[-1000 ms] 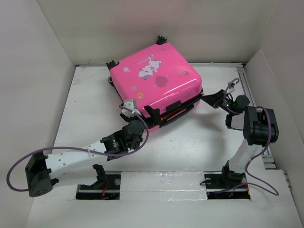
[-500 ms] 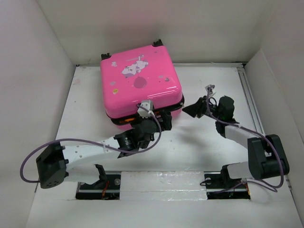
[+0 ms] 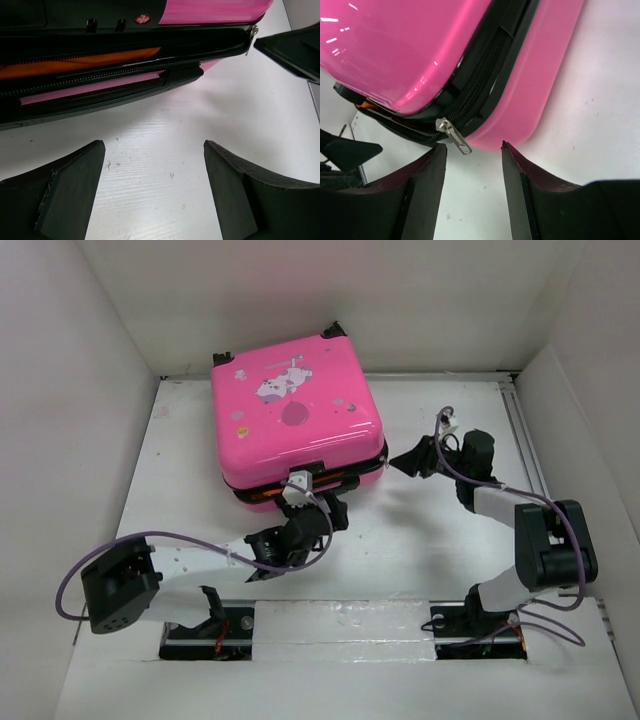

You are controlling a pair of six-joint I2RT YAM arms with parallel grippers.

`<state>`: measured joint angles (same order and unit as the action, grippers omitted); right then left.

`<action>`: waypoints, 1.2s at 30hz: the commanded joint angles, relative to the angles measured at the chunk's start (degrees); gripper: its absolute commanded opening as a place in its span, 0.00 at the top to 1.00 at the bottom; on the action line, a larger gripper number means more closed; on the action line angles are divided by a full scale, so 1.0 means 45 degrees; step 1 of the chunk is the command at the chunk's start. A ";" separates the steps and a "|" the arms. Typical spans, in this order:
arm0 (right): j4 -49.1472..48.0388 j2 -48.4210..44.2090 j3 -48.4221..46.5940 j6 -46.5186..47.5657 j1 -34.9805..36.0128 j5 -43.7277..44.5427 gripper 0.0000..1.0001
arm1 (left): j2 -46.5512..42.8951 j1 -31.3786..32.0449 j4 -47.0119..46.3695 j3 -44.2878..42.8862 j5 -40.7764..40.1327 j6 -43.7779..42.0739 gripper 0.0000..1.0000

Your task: Pack the luggage

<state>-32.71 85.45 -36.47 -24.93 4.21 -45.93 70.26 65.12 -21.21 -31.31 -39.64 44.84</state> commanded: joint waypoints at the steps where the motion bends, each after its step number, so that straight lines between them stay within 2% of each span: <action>1: -0.0894 0.0502 -0.0957 0.0131 0.0120 -0.1081 0.46 | 0.0324 -0.0251 -0.0890 -0.0366 -0.0352 0.0075 0.24; 6: -0.1188 0.1109 -0.1251 -0.0007 0.0374 -0.1316 0.45 | 0.0987 -0.0429 -0.1009 -0.0640 -0.0332 -0.0334 0.24; 13: -0.2788 0.1812 -0.0940 -0.0906 0.0491 -0.1999 0.46 | 0.1555 -0.0429 -0.1126 -0.0933 -0.0723 -0.0453 0.24; 14: -0.2925 0.1947 -0.0939 -0.1041 0.0491 -0.2000 0.52 | 0.1748 -0.0429 -0.1126 -0.1088 -0.0723 -0.0453 0.24; 16: -0.3181 0.1949 -0.0804 -0.1160 0.0491 -0.2137 0.56 | 0.1885 -0.0545 -0.1126 -0.1205 -0.0840 -0.0453 0.24; 23: -0.3337 0.1695 -0.0802 -0.1277 0.0724 -0.2293 0.89 | 0.1848 -0.0878 -0.1243 -0.1323 -0.0274 -0.0316 0.26; 24: -0.3124 0.1579 -0.0802 -0.1277 0.0841 -0.2293 0.97 | 0.1848 -0.0878 -0.1243 -0.1323 -0.0274 -0.0316 0.26; 25: -0.2774 0.1384 -0.0802 -0.1122 0.0842 -0.2119 1.00 | 0.1848 -0.0994 -0.1243 -0.1555 -0.0274 -0.0316 0.26; 28: -0.2032 0.0625 -0.0550 -0.0363 0.1077 -0.1435 1.00 | 0.2199 -0.0995 -0.1243 -0.1927 -0.0274 -0.0433 0.26; 29: -0.1197 0.0369 -0.0548 -0.0146 0.1231 -0.1221 1.00 | 0.2373 -0.1131 -0.1243 -0.1929 -0.0100 -0.0433 0.26; 31: -0.0120 -0.0255 -0.0431 0.0400 0.1583 -0.0188 1.00 | 0.2647 -0.1366 -0.1379 -0.2201 0.0194 -0.0433 0.27; 32: 0.1201 -0.1012 -0.0296 0.1041 0.1778 0.0319 1.00 | 0.2765 -0.1560 -0.1380 -0.2202 0.0195 -0.0433 0.27; 33: 0.2007 -0.1426 -0.0294 0.1434 0.2031 0.1755 1.00 | 0.3017 -0.1562 -0.1380 -0.2338 0.0330 -0.0433 0.27; 36: 0.4504 -0.2872 -0.0412 0.2452 0.3495 0.4320 1.00 | 0.3448 -0.2030 -0.1673 -0.2630 0.0644 -0.0433 0.28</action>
<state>-22.72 78.74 -37.74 -20.18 14.59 -35.29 84.64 58.98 -25.02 -39.83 -34.89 43.97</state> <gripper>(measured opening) 0.010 0.719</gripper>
